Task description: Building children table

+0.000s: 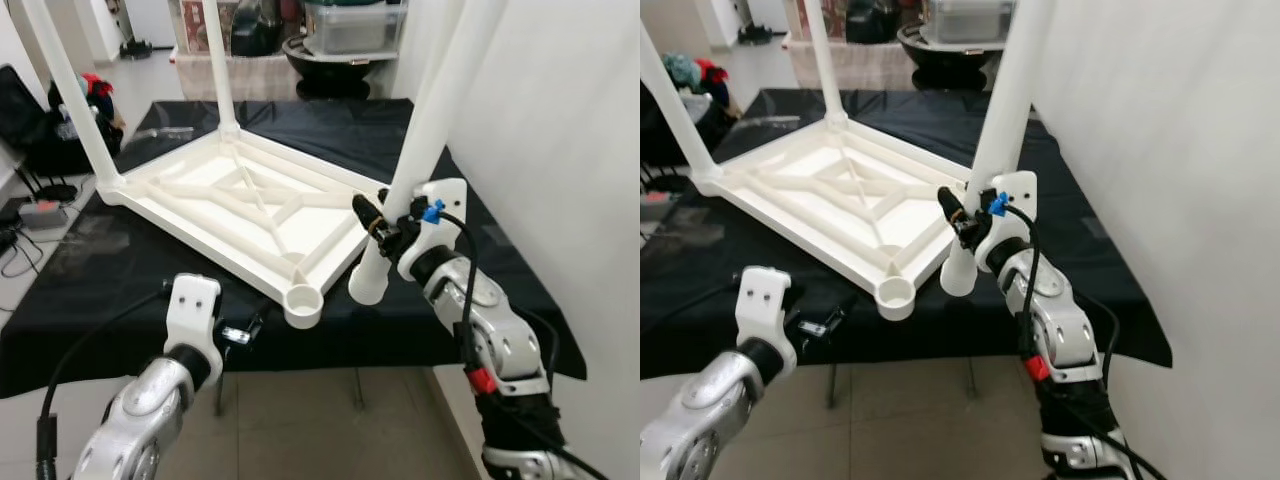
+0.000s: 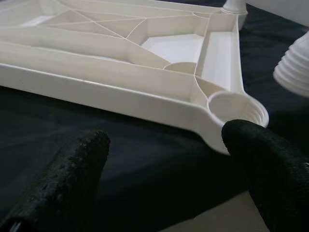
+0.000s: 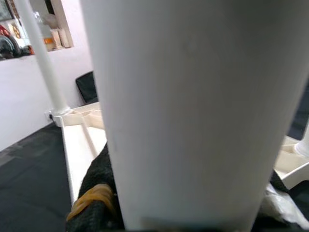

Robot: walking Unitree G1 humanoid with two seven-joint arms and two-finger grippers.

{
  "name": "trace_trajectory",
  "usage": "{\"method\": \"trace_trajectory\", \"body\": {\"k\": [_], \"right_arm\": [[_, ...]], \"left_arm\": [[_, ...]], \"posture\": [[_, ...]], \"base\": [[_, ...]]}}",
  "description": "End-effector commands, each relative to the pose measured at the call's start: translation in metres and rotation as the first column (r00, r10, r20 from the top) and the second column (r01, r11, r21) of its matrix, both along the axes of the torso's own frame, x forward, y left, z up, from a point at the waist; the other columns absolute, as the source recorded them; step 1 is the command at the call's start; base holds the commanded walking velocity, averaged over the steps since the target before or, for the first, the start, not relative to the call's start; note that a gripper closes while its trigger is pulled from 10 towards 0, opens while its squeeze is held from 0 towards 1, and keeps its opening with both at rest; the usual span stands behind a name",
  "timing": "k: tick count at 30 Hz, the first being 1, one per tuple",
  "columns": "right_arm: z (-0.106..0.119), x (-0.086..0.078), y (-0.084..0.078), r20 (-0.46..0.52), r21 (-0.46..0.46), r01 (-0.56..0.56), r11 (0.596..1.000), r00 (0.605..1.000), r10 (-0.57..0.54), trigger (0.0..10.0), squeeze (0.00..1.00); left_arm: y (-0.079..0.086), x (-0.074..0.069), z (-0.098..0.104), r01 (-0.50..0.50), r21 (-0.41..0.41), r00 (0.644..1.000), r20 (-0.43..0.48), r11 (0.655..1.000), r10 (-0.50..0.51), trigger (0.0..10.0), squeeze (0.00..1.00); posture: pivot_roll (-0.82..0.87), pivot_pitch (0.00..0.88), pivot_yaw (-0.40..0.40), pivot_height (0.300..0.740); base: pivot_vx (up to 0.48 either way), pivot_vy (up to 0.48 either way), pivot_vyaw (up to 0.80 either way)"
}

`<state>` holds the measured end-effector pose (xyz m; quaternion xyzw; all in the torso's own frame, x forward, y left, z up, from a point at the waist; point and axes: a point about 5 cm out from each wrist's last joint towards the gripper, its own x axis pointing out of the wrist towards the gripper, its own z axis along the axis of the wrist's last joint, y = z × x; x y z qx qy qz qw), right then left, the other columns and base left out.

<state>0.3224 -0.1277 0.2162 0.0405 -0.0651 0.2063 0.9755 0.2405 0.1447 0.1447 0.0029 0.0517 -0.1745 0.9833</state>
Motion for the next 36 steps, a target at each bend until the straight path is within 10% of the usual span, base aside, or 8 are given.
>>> {"method": "trace_trajectory", "body": {"k": [1,36], "right_arm": [[0.000,0.000,-0.004,-0.004,0.003,0.022,1.000,1.000,-0.022,10.0,0.00],[0.017,-0.004,-0.009,0.032,0.001,0.032,0.999,0.999,-0.032,10.0,0.00]], "left_arm": [[-0.002,-0.001,-0.003,0.017,0.026,1.000,-0.004,1.000,-0.017,10.0,0.00],[-0.002,0.005,0.009,-0.078,0.024,0.991,0.115,0.997,0.074,10.0,0.00]], "posture": [[-0.07,0.023,-0.020,0.740],[-0.07,0.049,-0.002,0.740]], "base": [[0.000,0.480,0.00],[0.208,0.014,-0.04]]}}
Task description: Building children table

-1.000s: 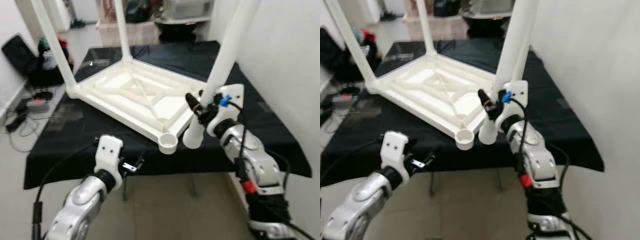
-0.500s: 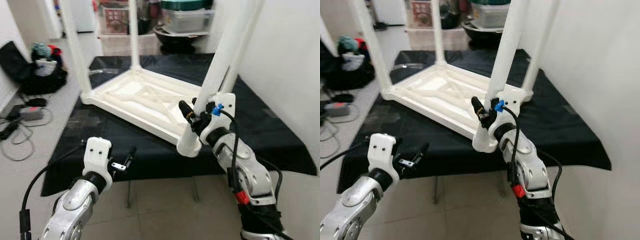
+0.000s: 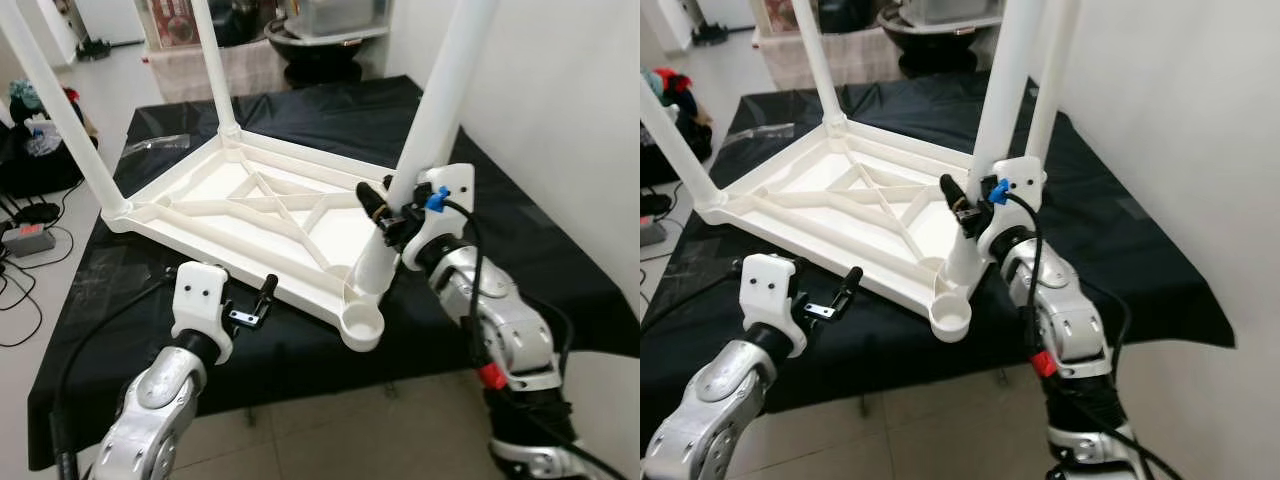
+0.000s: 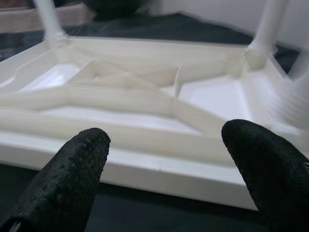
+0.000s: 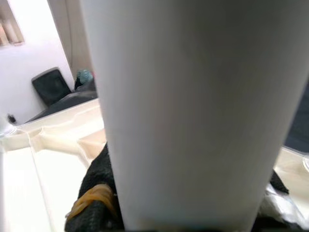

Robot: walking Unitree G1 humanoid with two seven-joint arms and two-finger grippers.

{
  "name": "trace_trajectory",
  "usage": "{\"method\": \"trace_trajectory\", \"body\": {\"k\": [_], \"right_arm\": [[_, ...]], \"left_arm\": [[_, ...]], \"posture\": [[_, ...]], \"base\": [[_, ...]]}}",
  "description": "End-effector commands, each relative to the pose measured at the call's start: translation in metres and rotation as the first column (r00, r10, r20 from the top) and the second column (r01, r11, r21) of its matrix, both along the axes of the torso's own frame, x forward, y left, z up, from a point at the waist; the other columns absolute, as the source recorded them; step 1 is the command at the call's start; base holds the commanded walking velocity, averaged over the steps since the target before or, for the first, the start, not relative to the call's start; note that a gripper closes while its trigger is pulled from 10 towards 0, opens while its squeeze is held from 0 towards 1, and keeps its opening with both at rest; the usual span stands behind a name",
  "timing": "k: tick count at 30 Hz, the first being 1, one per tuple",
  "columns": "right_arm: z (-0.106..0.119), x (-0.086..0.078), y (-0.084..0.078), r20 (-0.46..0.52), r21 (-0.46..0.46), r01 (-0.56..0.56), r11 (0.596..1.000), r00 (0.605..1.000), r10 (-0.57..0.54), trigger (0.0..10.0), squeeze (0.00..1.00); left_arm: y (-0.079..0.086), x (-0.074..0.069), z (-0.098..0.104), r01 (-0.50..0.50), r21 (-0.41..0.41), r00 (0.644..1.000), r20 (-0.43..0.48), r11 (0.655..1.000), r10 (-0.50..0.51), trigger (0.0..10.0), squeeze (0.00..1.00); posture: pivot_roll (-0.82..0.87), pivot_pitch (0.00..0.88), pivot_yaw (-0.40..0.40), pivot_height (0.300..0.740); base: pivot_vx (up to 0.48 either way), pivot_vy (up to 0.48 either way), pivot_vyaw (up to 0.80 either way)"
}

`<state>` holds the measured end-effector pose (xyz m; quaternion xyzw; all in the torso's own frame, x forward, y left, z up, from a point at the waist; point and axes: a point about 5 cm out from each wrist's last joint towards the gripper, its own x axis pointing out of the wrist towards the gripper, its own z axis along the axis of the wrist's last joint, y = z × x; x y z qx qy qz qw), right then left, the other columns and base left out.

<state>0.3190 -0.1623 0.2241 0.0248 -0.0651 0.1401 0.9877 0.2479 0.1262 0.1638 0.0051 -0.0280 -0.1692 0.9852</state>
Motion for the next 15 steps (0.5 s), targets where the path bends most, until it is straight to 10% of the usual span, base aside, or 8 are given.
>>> {"method": "trace_trajectory", "body": {"k": [1,15], "right_arm": [[0.011,-0.001,0.025,0.040,0.018,-0.107,0.994,0.994,0.106,10.0,0.00],[0.024,-0.001,0.012,0.066,-0.016,-0.148,0.989,0.987,0.149,10.0,0.00]], "left_arm": [[0.017,-0.003,-0.011,-0.068,0.053,0.996,-0.046,0.996,0.071,10.0,0.00],[0.017,-0.013,-0.015,-0.057,0.046,0.993,-0.105,0.997,0.061,10.0,0.00]], "posture": [[-0.07,0.049,-0.002,0.740],[-0.07,0.078,0.001,0.740]], "base": [[0.000,0.000,0.00],[0.000,-0.206,0.00]]}}
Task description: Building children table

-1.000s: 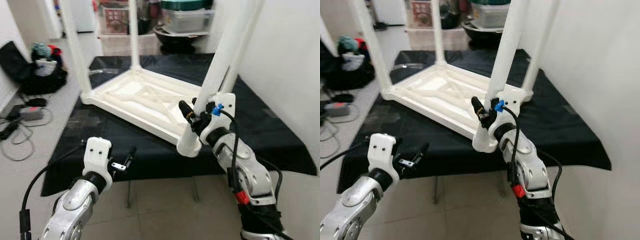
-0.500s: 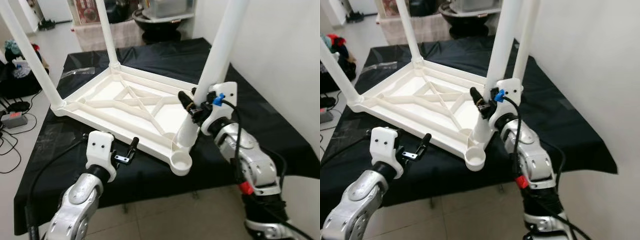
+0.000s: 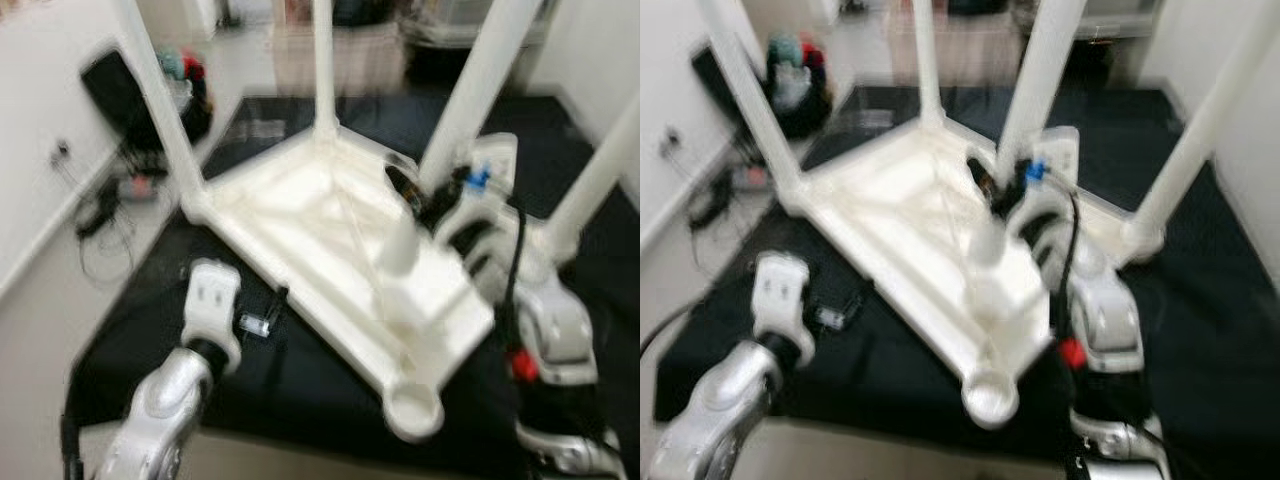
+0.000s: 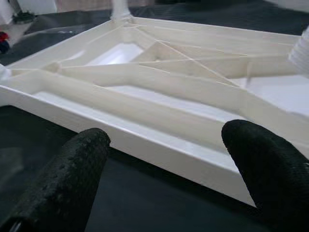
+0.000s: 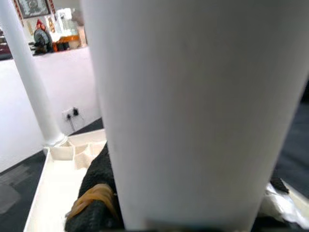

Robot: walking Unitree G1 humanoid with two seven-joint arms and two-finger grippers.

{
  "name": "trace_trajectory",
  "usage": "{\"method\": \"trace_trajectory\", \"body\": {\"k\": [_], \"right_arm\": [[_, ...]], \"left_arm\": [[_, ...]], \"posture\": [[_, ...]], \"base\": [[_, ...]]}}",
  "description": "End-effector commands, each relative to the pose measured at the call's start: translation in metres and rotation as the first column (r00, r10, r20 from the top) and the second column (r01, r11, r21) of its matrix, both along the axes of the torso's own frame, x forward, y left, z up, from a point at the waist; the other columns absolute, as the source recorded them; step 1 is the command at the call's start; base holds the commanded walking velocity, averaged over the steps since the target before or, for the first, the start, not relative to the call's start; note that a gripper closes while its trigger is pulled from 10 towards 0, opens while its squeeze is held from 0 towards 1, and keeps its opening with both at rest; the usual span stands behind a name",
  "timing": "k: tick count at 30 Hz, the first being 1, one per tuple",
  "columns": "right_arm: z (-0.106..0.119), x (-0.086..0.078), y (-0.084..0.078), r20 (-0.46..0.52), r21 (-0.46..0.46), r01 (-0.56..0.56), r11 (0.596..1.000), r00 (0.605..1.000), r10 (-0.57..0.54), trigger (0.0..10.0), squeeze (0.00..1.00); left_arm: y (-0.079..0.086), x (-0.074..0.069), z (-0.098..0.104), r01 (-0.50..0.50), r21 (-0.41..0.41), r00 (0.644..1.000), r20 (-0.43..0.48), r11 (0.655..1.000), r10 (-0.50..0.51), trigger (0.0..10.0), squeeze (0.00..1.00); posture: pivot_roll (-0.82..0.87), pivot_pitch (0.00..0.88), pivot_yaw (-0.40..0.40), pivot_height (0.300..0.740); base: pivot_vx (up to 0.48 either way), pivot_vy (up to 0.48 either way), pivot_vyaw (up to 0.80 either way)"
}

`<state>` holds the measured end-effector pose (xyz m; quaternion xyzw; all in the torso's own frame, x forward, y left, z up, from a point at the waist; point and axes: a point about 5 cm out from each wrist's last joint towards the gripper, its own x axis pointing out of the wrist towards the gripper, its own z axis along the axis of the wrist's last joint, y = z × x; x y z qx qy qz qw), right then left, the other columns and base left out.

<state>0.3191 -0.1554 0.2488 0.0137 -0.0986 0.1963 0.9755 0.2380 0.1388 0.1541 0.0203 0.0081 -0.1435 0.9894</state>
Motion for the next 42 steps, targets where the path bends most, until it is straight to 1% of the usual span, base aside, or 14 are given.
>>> {"method": "trace_trajectory", "body": {"k": [1,2,3,5,6,8,14,20,23,27,31,34,37,42], "right_arm": [[0.001,-0.001,0.004,-0.007,-0.003,-0.043,0.999,0.999,0.043,10.0,0.00],[0.001,-0.001,0.004,-0.007,-0.003,-0.043,0.999,0.999,0.043,10.0,0.00],[0.003,-0.001,0.001,-0.010,-0.013,-0.061,0.998,0.998,0.061,10.0,0.00],[0.007,-0.001,-0.004,-0.017,-0.017,-0.092,0.996,0.996,0.092,10.0,0.00],[0.007,-0.001,-0.004,-0.017,-0.017,-0.092,0.996,0.996,0.092,10.0,0.00],[0.012,-0.001,-0.010,-0.017,-0.020,-0.112,0.993,0.994,0.112,10.0,0.00],[0.014,-0.001,-0.016,-0.018,-0.015,-0.115,0.993,0.993,0.115,10.0,0.00],[0.009,-0.003,-0.011,-0.035,-0.017,-0.139,0.990,0.990,0.138,10.0,0.00],[0.008,-0.004,-0.010,-0.040,-0.018,-0.148,0.989,0.988,0.147,10.0,0.00],[0.008,-0.004,-0.010,-0.045,-0.019,-0.155,0.988,0.987,0.154,10.0,0.00],[0.008,-0.004,-0.010,-0.047,-0.023,-0.159,0.987,0.986,0.158,10.0,0.00],[0.009,-0.004,-0.010,-0.048,-0.024,-0.160,0.987,0.986,0.159,10.0,0.00],[0.008,-0.004,-0.009,-0.051,-0.025,-0.163,0.986,0.985,0.162,10.0,0.00],[0.008,-0.005,-0.008,-0.054,-0.028,-0.172,0.985,0.984,0.170,10.0,0.00]], "left_arm": [[0.003,-0.007,-0.008,0.019,-0.009,0.998,-0.059,1.000,-0.019,10.0,0.00],[0.003,-0.007,-0.008,0.019,-0.009,0.998,-0.059,1.000,-0.019,10.0,0.00],[0.002,-0.012,-0.009,0.053,-0.013,0.996,-0.075,0.999,-0.053,10.0,0.00],[0.001,-0.019,-0.012,0.084,-0.010,0.992,-0.096,0.996,-0.084,10.0,0.00],[0.001,-0.019,-0.012,0.084,-0.010,0.992,-0.096,0.996,-0.084,10.0,0.00],[0.002,-0.022,-0.013,0.079,0.004,0.991,-0.108,0.997,-0.078,10.0,0.00],[0.004,-0.022,-0.014,0.050,0.016,0.993,-0.111,0.999,-0.048,10.0,0.00],[0.007,-0.023,-0.012,0.043,0.030,0.994,-0.101,0.999,-0.040,10.0,0.00],[0.007,-0.023,-0.012,0.042,0.041,0.994,-0.101,0.998,-0.038,10.0,0.00],[0.007,-0.023,-0.010,0.032,0.025,0.995,-0.092,0.999,-0.029,10.0,0.00],[0.009,-0.023,-0.012,0.002,0.009,0.994,-0.109,1.000,-0.001,10.0,0.00],[0.009,-0.024,-0.014,0.001,-0.004,0.992,-0.129,1.000,-0.001,10.0,0.00],[0.009,-0.023,-0.011,-0.001,0.000,0.995,-0.100,1.000,0.001,10.0,0.00],[0.009,-0.025,-0.012,-0.001,0.017,0.994,-0.105,1.000,0.003,10.0,0.00]], "posture": [[-0.06,0.084,0.003,0.740],[-0.06,0.084,0.003,0.740],[-0.06,0.085,0.001,0.740],[-0.06,0.089,0.001,0.740],[-0.06,0.089,0.001,0.740],[-0.06,0.094,0.002,0.740],[-0.06,0.096,0.002,0.740],[-0.06,0.095,0.004,0.740],[-0.06,0.094,0.003,0.740],[-0.06,0.095,0.001,0.740],[-0.06,0.095,-0.001,0.740],[-0.06,0.096,-0.002,0.740],[-0.06,0.096,-0.003,0.740],[-0.06,0.095,0.000,0.740]], "base": [[0.000,0.000,0.00],[0.000,0.000,0.00],[0.000,0.000,0.00],[0.000,0.000,0.00],[0.000,0.000,0.00],[0.000,0.000,0.00],[0.000,0.000,0.00],[0.000,0.000,0.00],[0.000,-0.469,0.00],[0.000,-0.424,0.00],[0.000,0.000,0.00],[0.000,0.480,0.00],[0.000,0.480,0.00],[0.000,0.000,0.00]]}}
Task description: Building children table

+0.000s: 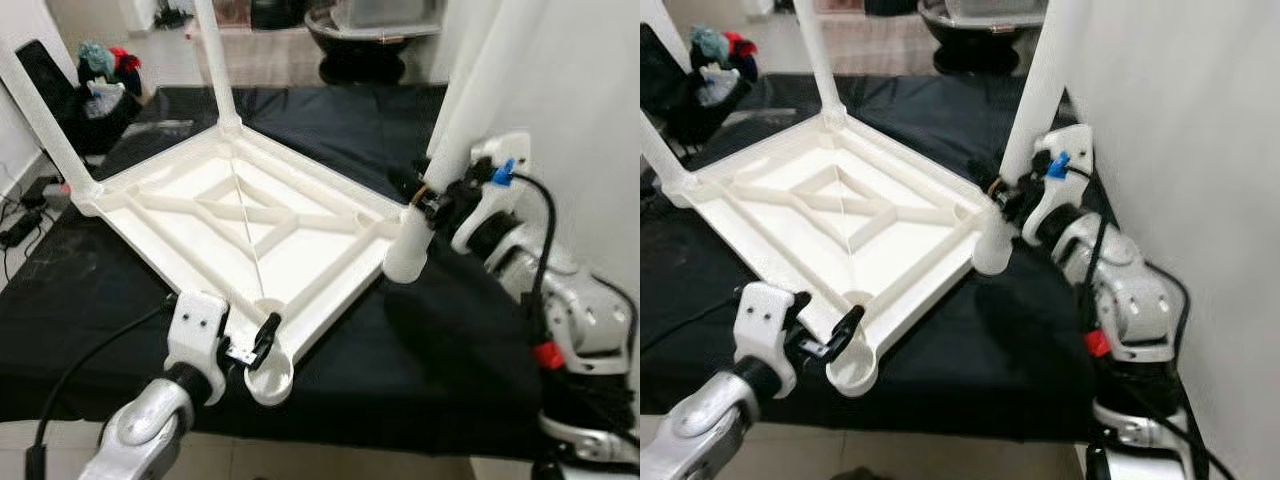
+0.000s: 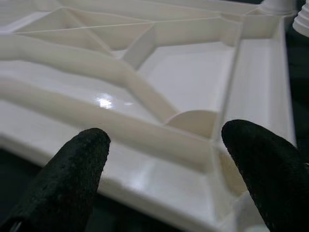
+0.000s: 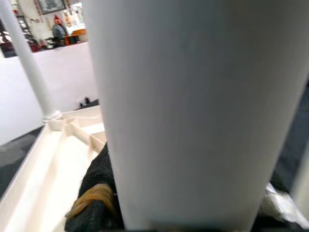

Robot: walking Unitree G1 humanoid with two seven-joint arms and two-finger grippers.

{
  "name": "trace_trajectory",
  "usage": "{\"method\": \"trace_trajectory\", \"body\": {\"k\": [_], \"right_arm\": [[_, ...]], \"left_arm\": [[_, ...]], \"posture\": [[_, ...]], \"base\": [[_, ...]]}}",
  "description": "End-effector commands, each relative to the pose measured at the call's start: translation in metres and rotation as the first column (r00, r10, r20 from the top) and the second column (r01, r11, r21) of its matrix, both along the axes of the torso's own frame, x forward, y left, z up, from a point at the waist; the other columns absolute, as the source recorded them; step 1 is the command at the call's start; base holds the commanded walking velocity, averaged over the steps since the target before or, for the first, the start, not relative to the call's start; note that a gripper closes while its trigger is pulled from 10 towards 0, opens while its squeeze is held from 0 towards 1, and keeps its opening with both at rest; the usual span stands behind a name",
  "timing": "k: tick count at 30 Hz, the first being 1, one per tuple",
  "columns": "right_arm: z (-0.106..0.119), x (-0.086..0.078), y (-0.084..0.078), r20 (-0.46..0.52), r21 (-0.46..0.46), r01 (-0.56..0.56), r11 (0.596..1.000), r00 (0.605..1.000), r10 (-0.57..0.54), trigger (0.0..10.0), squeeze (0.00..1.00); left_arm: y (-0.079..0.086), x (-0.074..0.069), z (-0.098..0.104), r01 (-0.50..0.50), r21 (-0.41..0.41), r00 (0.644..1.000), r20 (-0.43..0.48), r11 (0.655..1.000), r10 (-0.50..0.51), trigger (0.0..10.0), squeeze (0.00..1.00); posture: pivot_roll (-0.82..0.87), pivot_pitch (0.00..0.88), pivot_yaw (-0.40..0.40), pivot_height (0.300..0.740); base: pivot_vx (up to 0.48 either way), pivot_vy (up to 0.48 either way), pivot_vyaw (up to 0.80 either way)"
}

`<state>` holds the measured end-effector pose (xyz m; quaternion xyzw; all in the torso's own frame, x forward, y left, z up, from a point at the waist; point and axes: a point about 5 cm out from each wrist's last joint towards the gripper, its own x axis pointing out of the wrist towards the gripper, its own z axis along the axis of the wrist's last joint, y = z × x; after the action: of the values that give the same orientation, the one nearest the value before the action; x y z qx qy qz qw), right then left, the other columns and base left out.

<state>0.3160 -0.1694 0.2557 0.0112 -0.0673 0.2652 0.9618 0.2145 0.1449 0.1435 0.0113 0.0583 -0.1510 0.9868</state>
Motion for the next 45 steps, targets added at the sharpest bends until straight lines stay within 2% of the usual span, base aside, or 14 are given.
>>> {"method": "trace_trajectory", "body": {"k": [1,25,45], "right_arm": [[0.0007,-0.0022,0.0063,0.003,-0.001,-0.033,0.999,0.999,0.033,10.0,0.00],[0.0008,-0.0029,0.0081,-0.002,-0.003,-0.039,0.999,0.999,0.039,10.0,0.00],[0.0015,-0.0032,0.0083,-0.002,-0.002,-0.039,0.999,0.999,0.039,10.0,0.00]], "left_arm": [[0.0032,-0.0012,-0.0014,-0.015,0.020,1.000,-0.003,1.000,0.015,10.0,0.00],[0.0056,-0.0010,-0.0048,-0.044,0.023,0.998,-0.048,0.999,0.045,10.0,0.00],[0.0051,-0.0002,-0.0035,-0.051,0.027,0.998,-0.042,0.998,0.053,10.0,0.00]], "posture": [[-0.06,0.095,0.000,0.740],[-0.06,0.098,-0.001,0.740],[-0.06,0.098,-0.001,0.740]], "base": [[0.000,0.000,0.00],[0.000,0.000,0.00],[-0.228,0.000,0.00]]}}
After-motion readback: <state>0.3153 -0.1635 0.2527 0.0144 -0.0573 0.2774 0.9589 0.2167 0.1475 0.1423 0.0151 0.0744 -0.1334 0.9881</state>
